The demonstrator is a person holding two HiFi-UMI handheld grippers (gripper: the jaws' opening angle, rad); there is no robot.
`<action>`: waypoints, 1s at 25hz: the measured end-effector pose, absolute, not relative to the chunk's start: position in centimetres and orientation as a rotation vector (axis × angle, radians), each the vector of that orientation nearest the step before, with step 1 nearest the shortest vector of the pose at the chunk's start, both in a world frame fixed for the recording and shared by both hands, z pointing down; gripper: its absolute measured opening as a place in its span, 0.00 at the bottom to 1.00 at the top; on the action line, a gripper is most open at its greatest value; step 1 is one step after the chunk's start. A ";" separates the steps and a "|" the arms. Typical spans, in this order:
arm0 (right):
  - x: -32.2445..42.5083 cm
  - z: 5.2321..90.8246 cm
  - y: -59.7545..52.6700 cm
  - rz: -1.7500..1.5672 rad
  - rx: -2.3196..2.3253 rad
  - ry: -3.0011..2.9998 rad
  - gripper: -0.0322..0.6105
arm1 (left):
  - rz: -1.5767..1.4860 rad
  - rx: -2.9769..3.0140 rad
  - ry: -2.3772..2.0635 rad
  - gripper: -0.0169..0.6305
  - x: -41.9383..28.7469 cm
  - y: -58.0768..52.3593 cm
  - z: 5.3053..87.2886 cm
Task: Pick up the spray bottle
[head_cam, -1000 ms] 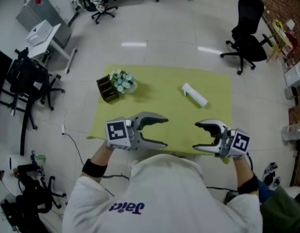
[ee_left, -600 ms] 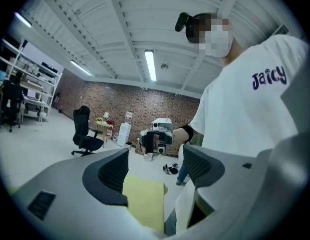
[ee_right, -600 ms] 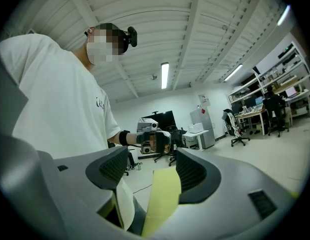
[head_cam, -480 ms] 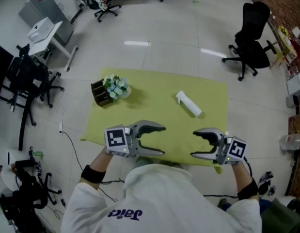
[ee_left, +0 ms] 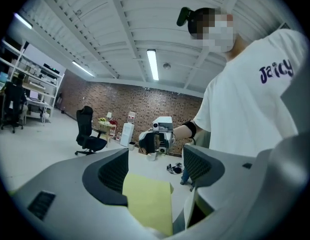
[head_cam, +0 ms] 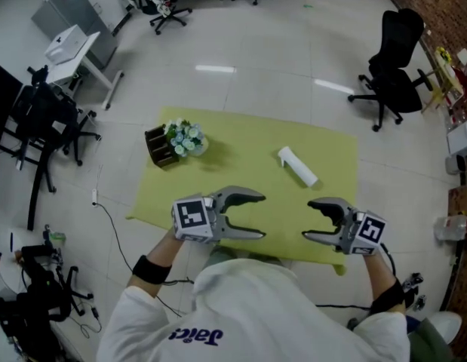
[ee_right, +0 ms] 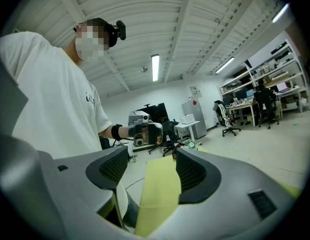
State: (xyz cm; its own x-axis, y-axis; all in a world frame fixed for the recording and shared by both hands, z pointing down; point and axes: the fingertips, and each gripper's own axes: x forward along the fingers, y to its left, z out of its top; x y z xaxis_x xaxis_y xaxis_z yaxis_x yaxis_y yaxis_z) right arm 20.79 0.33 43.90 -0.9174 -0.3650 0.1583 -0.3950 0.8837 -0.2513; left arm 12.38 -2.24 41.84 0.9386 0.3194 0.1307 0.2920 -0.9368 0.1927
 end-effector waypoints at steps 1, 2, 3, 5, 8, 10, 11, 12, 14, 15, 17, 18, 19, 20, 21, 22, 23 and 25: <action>20.8 44.3 0.0 0.433 0.600 -2.926 0.54 | 0.233 2.931 0.438 0.57 12.3 -2.5 41.9; 20.8 44.5 -0.3 0.433 0.598 -2.911 0.54 | 0.226 2.934 0.411 0.57 12.1 -2.9 41.8; 20.7 44.7 -0.6 0.431 0.593 -2.901 0.54 | 0.220 2.935 0.385 0.56 11.7 -3.2 41.8; 20.5 44.6 -1.2 0.417 0.581 -2.892 0.54 | 0.212 2.933 0.337 0.57 11.0 -3.8 41.7; 20.9 45.2 -2.3 0.410 0.563 -2.866 0.54 | 0.167 2.915 0.251 0.56 10.2 -4.6 41.6; 21.1 45.9 -3.2 0.427 0.567 -2.841 0.54 | 0.132 2.904 0.177 0.56 9.6 -5.3 41.5; 21.2 46.3 -3.7 0.443 0.571 -2.826 0.54 | 0.124 2.904 0.143 0.56 9.3 -5.7 41.5; 21.4 46.8 -4.1 0.459 0.572 -2.811 0.54 | 0.122 2.909 0.115 0.57 9.0 -5.9 41.6; 22.0 47.7 -4.7 0.489 0.569 -2.778 0.54 | 0.115 2.931 0.066 0.56 8.7 -6.4 41.9; 22.2 48.1 -5.1 0.497 0.570 -2.760 0.54 | 0.110 2.937 0.044 0.57 8.4 -6.6 42.0; 22.3 49.1 -6.2 0.497 0.573 -2.726 0.54 | 0.103 2.928 0.012 0.57 7.5 -6.9 42.1; 22.2 49.6 -6.9 0.494 0.573 -2.712 0.54 | 0.100 2.922 -0.007 0.57 7.0 -7.2 42.2; 22.3 50.1 -7.4 0.492 0.571 -2.698 0.54 | 0.099 2.918 -0.031 0.56 6.5 -7.5 42.4; 22.5 50.6 -7.9 0.494 0.570 -2.684 0.54 | 0.100 2.915 -0.057 0.56 6.3 -7.8 42.7; 22.9 51.1 -8.3 0.499 0.573 -2.667 0.54 | 0.101 2.913 -0.084 0.57 6.1 -8.0 43.0; 23.4 51.7 -8.7 0.505 0.580 -2.648 0.54 | 0.102 2.910 -0.111 0.57 6.1 -8.3 43.4; 23.9 52.4 -9.0 0.510 0.593 -2.625 0.54 | 0.101 2.907 -0.138 0.56 6.0 -8.5 43.8; 24.7 53.8 -9.8 0.519 0.616 -2.580 0.54 | 0.098 2.900 -0.192 0.57 5.7 -8.8 44.5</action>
